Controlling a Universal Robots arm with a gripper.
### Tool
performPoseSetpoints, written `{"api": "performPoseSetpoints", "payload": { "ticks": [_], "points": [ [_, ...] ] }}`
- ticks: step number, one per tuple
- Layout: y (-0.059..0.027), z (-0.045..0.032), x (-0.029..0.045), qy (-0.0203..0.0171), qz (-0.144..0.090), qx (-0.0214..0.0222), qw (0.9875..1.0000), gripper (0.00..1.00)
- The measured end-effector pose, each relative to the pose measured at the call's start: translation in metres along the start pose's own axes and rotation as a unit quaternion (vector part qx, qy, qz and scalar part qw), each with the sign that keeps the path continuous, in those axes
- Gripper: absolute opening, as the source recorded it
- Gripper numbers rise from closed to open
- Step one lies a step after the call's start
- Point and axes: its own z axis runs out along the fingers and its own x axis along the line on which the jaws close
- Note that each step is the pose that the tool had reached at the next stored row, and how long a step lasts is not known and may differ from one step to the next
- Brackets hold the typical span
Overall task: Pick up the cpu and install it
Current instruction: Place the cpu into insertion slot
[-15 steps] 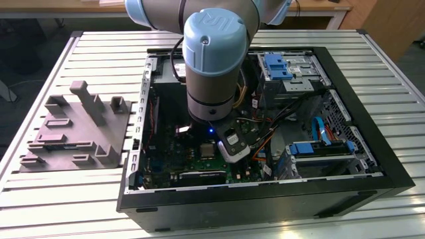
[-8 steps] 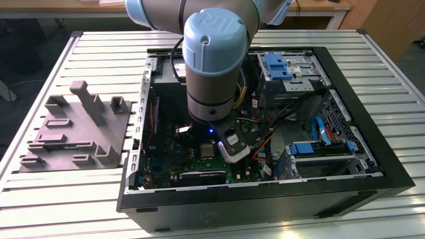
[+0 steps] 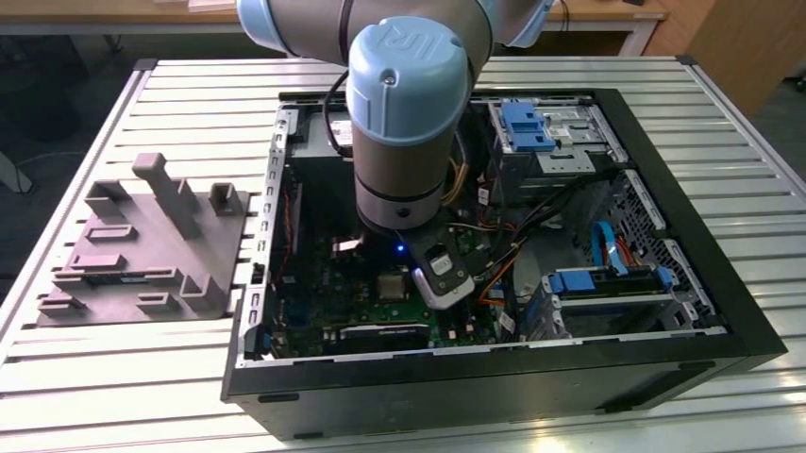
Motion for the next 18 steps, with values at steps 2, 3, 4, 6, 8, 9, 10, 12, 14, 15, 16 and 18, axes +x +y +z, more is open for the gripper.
{"api": "performPoseSetpoints", "payload": {
  "ticks": [2, 3, 4, 6, 8, 9, 10, 12, 14, 15, 16, 18],
  "points": [
    [0.0, 0.0, 0.0, 0.0, 0.0, 0.0, 1.0, 0.55],
    [0.0001, 0.0, 0.0, 0.0, 0.0, -0.0002, 1.0, 0.55],
    [0.0001, 0.0, 0.0, 0.0, 0.0, -0.0005, 1.0, 0.55],
    [0.0001, 0.0, 0.0, 0.0, 0.0, -0.0008, 1.0, 0.55],
    [0.0002, 0.0, -0.0001, 0.0, 0.0, -0.0011, 1.0, 0.55],
    [0.0004, 0.0, -0.0003, 0.0001, 0.0, -0.0013, 1.0, 0.55],
    [0.0007, 0.0002, -0.0005, 0.0, 0.0, -0.0018, 1.0, 0.55],
    [0.0012, 0.0003, -0.0009, 0.0, 0.0, -0.0022, 1.0, 0.55],
    [0.0013, 0.0003, -0.0011, 0.0001, -0.001, -0.0023, 1.0, 0.55],
    [0.0013, 0.0003, -0.0012, 0.0001, -0.001, -0.0022, 1.0, 0.55],
    [0.0013, 0.0003, -0.0012, 0.0001, 0.0, -0.0022, 1.0, 0.55],
    [0.0013, 0.0003, -0.0012, 0.0002, 0.0, -0.0021, 1.0, 0.53]
  ]
}}
